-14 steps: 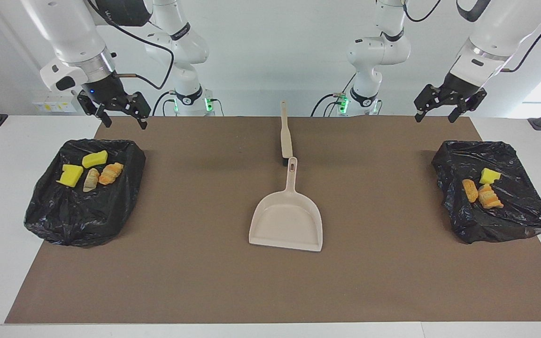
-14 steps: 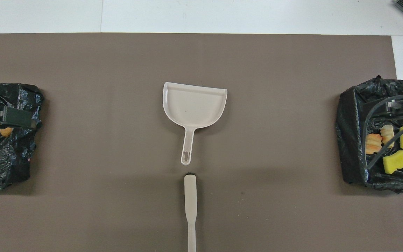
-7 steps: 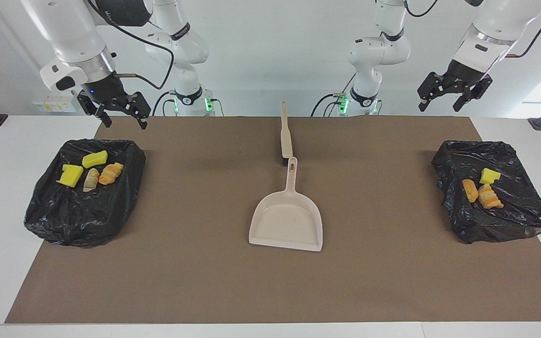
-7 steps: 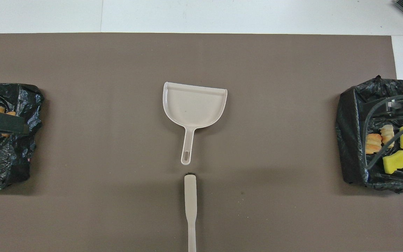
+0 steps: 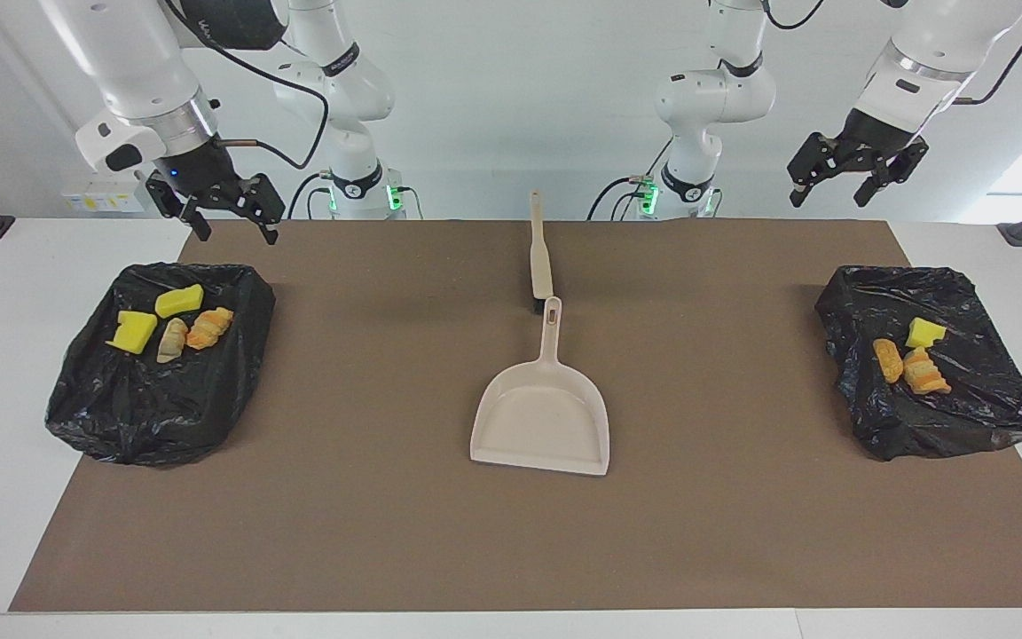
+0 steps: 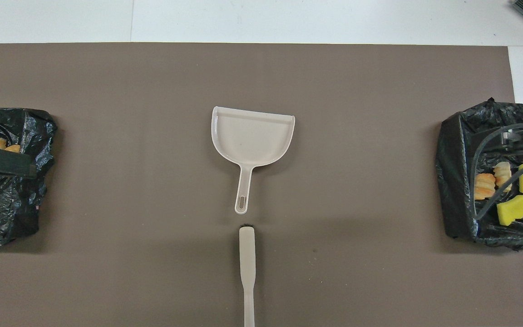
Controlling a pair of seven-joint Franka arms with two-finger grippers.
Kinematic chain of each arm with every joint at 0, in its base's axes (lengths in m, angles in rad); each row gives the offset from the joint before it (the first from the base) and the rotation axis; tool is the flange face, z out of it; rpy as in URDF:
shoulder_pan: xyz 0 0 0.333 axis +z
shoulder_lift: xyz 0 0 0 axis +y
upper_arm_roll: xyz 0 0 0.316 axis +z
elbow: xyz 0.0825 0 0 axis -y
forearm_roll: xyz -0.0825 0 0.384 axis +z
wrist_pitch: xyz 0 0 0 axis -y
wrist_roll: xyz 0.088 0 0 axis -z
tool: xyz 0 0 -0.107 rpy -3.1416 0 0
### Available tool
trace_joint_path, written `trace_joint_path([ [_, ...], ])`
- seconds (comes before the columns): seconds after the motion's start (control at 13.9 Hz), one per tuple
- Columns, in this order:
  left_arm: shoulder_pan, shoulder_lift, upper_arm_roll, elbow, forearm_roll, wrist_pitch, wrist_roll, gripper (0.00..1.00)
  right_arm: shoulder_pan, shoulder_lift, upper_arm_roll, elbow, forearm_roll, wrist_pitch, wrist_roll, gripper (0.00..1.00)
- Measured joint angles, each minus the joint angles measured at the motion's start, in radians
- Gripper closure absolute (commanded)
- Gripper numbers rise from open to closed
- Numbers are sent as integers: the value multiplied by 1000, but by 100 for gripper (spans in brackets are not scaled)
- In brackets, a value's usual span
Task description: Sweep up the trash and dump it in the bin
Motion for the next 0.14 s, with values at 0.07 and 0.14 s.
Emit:
trace_joint_path([
  [0.07,0,0,0,-2,0,2,-6,0,0,0,0,0,0,0,0,0],
  [0.14,0,0,0,-5,0,4,-10,0,0,0,0,0,0,0,0,0],
])
